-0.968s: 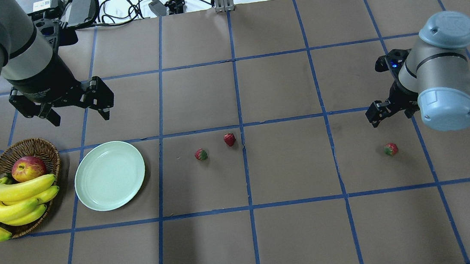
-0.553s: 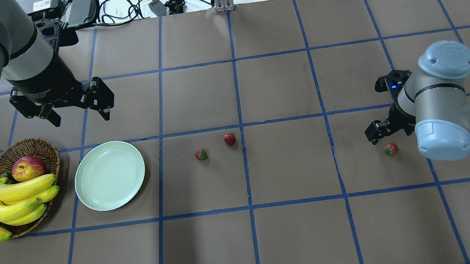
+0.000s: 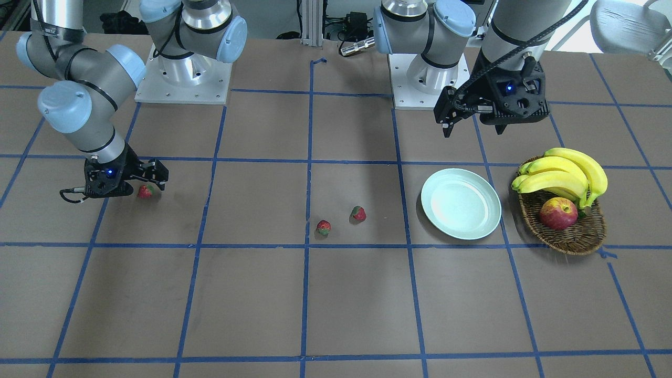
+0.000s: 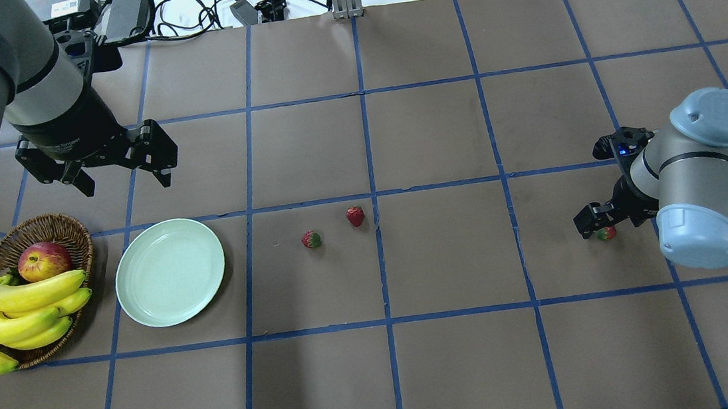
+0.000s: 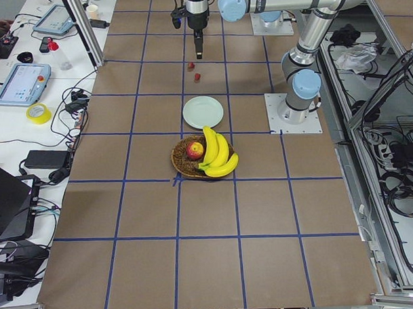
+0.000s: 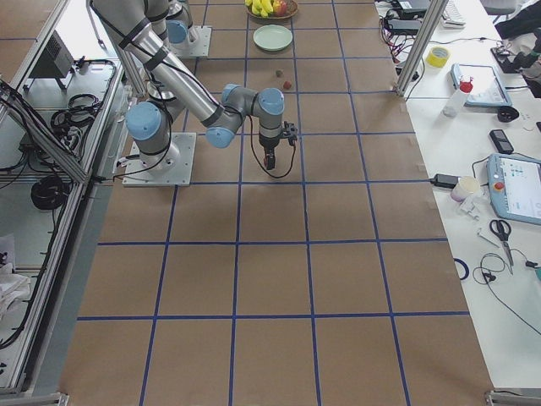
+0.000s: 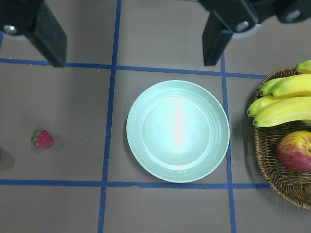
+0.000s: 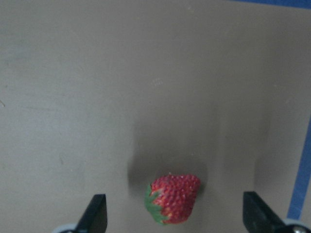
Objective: Collect all strawberries into plate
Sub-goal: 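Lower the right gripper and grasp the last strawberry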
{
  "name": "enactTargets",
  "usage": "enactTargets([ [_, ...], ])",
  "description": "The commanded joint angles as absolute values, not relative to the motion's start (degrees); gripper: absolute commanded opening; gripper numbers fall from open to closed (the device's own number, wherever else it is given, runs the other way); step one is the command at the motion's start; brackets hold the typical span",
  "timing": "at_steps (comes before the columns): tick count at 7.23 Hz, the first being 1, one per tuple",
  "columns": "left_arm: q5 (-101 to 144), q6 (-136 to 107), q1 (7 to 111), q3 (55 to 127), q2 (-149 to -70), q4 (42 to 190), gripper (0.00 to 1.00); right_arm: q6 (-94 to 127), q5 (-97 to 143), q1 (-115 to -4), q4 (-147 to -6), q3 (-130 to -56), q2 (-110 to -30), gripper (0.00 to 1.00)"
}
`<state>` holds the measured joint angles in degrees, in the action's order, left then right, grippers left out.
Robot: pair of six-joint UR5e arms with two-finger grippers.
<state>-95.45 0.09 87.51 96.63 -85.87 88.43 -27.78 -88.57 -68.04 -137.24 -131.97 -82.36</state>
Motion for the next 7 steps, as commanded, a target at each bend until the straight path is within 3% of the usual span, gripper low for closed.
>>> enactTargets([
  [1, -95.4, 0.1, 87.5, 96.6, -85.9, 88.4, 1.00, -27.8, -87.7, -67.8, -137.5, -131.7, -80.3, 0.98],
  [4, -95.4, -0.1, 87.5, 96.6, -85.9, 88.3, 1.00, -26.3, -88.5, -67.9, -137.8, -131.6, -79.7, 0.96],
  [5, -95.4, -0.1, 87.5, 96.6, -85.9, 88.3, 1.00, -25.9, -88.5, -67.9, -137.8, -131.4, -79.8, 0.75],
  [6, -95.4, -0.1, 87.5, 96.6, -85.9, 88.3, 1.00, -26.1, -88.7, -67.9, -137.9, -131.2, -79.8, 0.36],
  [7, -95.4, -0.1, 87.5, 96.7, -85.9, 88.3, 1.00, -25.5, -88.9, -68.0, -137.1, -129.7, -79.8, 0.12],
])
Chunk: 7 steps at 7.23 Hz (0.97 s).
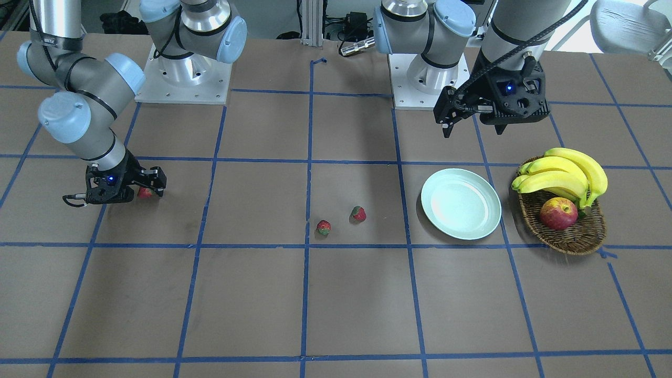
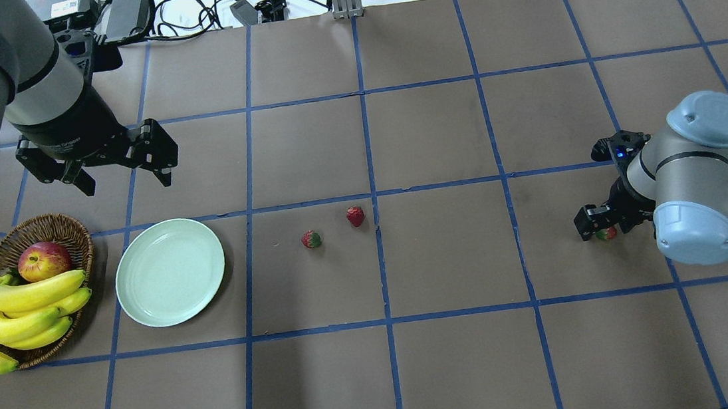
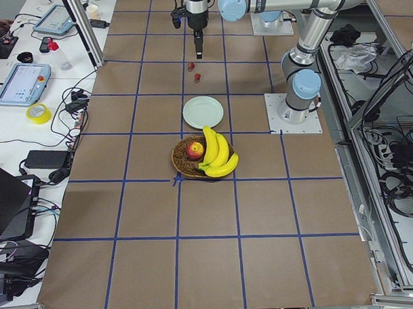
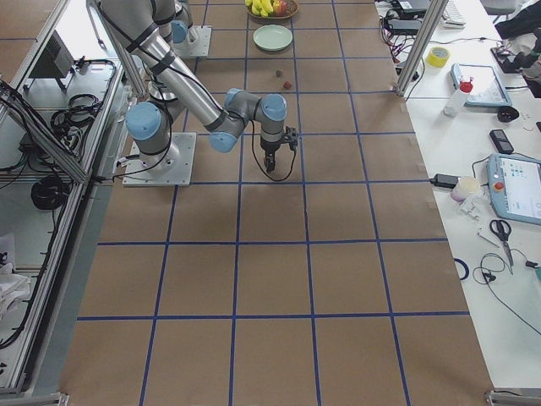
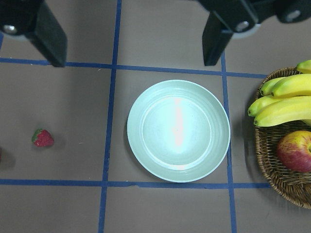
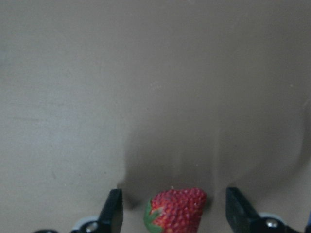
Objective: Collect all strawberries into plate
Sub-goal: 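Lower the right gripper and grasp the last strawberry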
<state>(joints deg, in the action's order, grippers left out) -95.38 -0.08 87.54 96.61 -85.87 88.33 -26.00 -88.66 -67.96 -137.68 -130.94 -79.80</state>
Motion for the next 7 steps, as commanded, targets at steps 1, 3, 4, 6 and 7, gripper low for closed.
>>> enactTargets([
  [1, -95.4, -0.1, 87.5, 96.6, -85.9, 88.3, 1.00, -25.4, -89.6, -68.1, -136.9, -129.5, -79.8, 0.02],
  [3, -95.4, 0.1, 87.5, 96.7, -86.0, 88.3, 1.00, -25.4, -89.6, -68.1, -136.8, -129.4, -79.8, 0.00],
  [4, -95.4, 0.1, 87.5, 96.7, -86.0, 88.3, 1.00, -25.3, -89.6, -68.3, -136.6, -129.3, -80.2, 0.00],
  [6, -95.4, 0.1, 87.5, 96.7, -86.0, 88.2, 1.00, -16.9, -89.0, -75.6, -135.5, -128.5, -80.4, 0.02],
  [7, -95.4, 0.1, 87.5, 96.8, -86.0, 88.2, 1.00, -9.0, -89.5, -84.6, -135.2, -125.8, -79.9, 0.02],
])
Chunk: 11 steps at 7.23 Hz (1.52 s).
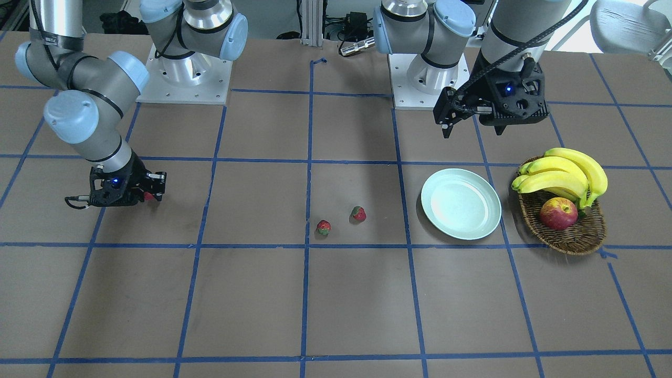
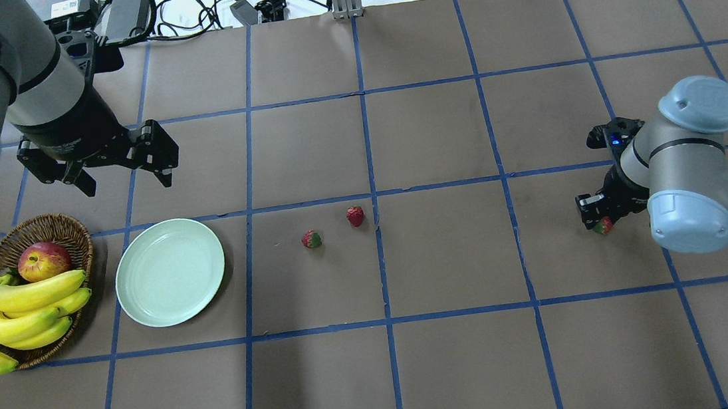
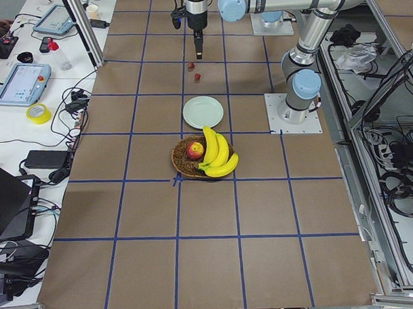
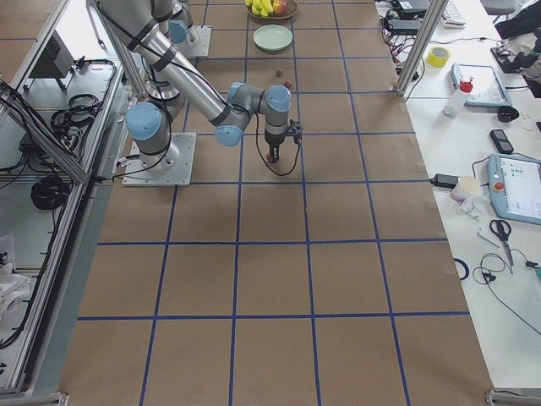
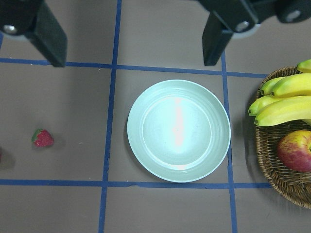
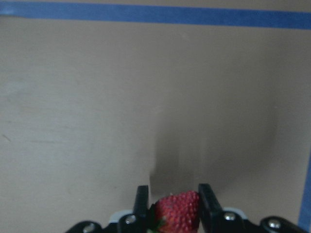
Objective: Collect all strawberries into plate
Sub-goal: 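Lower the right gripper and grasp the last strawberry, then carry the strawberry and release it beside the other two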
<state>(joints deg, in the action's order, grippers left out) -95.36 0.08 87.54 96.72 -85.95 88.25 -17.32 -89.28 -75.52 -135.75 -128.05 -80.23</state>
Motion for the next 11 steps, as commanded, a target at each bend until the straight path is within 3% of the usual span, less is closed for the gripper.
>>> enactTargets([
  [1, -95.4, 0.1, 87.5, 96.7, -86.0, 88.2, 1.00, 0.9, -88.6, -91.2, -130.1, -121.7, -79.3, 0.03],
  [7, -95.5, 0.1, 87.5, 96.8, -85.9, 88.2, 1.00, 39.3, -81.7, -115.5, -130.0, -107.6, -69.5, 0.02],
  [9, -95.5, 0.1, 87.5, 96.7, -85.9, 88.2, 1.00, 48.0, -81.8, -119.7, -133.9, -103.7, -63.5, 0.02],
  [11, -95.5, 0.1, 87.5, 96.7, -86.0, 88.0, 1.00, 50.4, -81.8, -120.4, -133.9, -103.4, -62.3, 0.04],
])
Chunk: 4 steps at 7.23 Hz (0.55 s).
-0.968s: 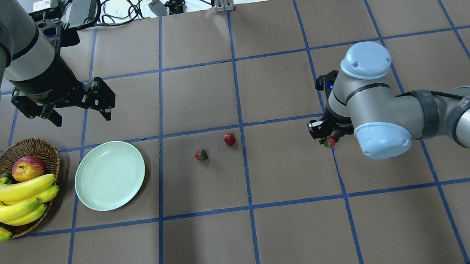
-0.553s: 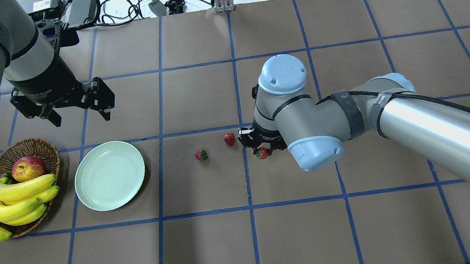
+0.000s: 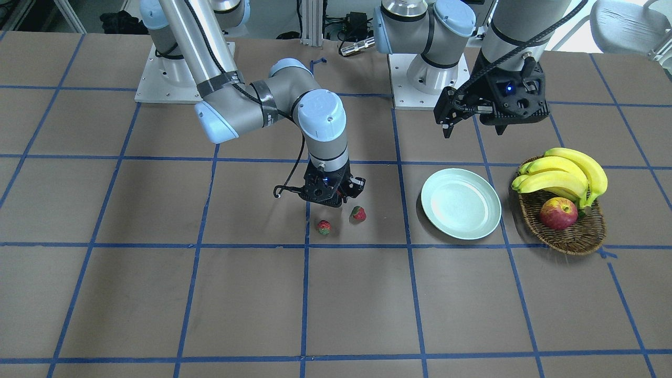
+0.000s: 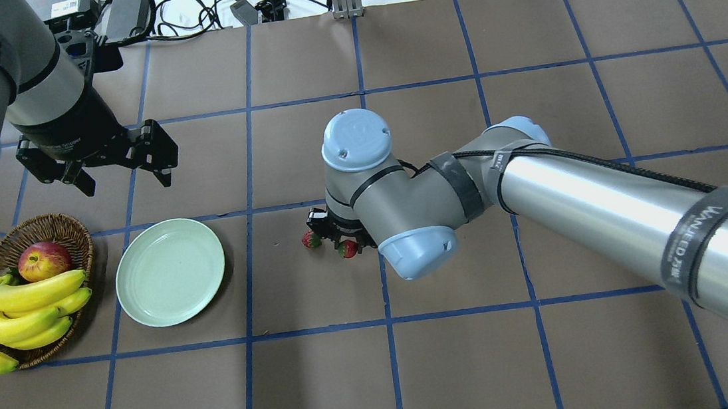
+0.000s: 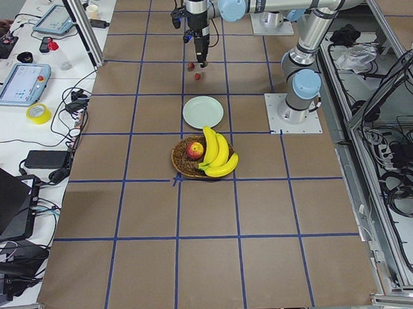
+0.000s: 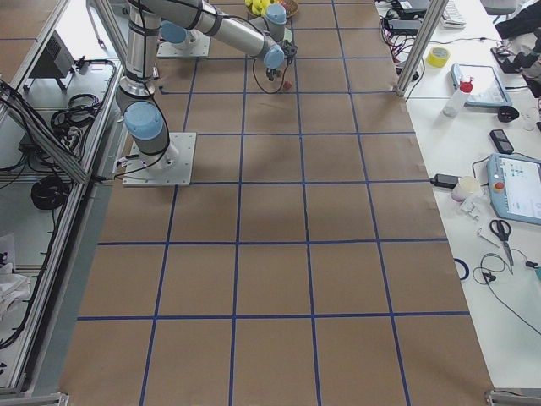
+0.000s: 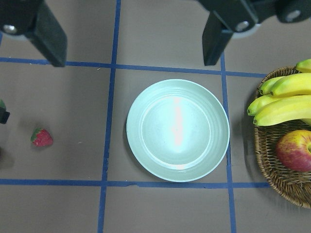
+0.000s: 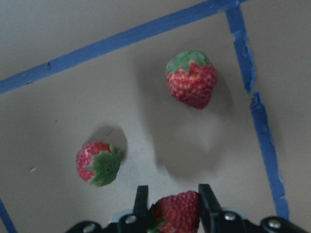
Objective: Collect all strawberries into plate
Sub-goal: 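Carry the strawberry and release it beside the other two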
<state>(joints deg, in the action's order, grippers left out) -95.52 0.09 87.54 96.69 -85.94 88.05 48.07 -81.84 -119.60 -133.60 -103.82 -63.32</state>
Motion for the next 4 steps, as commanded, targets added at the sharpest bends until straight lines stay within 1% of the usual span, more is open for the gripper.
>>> enactTargets([
  [1, -95.5, 0.1, 87.5, 96.7, -86.0, 88.1, 1.00, 51.3, -81.8, -120.4, -133.9, -103.6, -62.1, 0.30],
  [2, -96.0, -0.1, 87.5, 96.7, -86.0, 88.1, 1.00, 51.2, -81.8, -120.4, -133.8, -103.9, -62.1, 0.59],
  [3, -97.4, -0.2, 87.5, 96.7, -86.0, 88.0, 1.00, 51.2, -81.9, -120.4, -133.8, -104.1, -62.1, 0.77],
  [4, -97.3, -0.8, 87.5, 96.8, -86.1, 88.0, 1.00, 51.2, -81.9, -120.4, -133.9, -103.9, -62.2, 0.92],
])
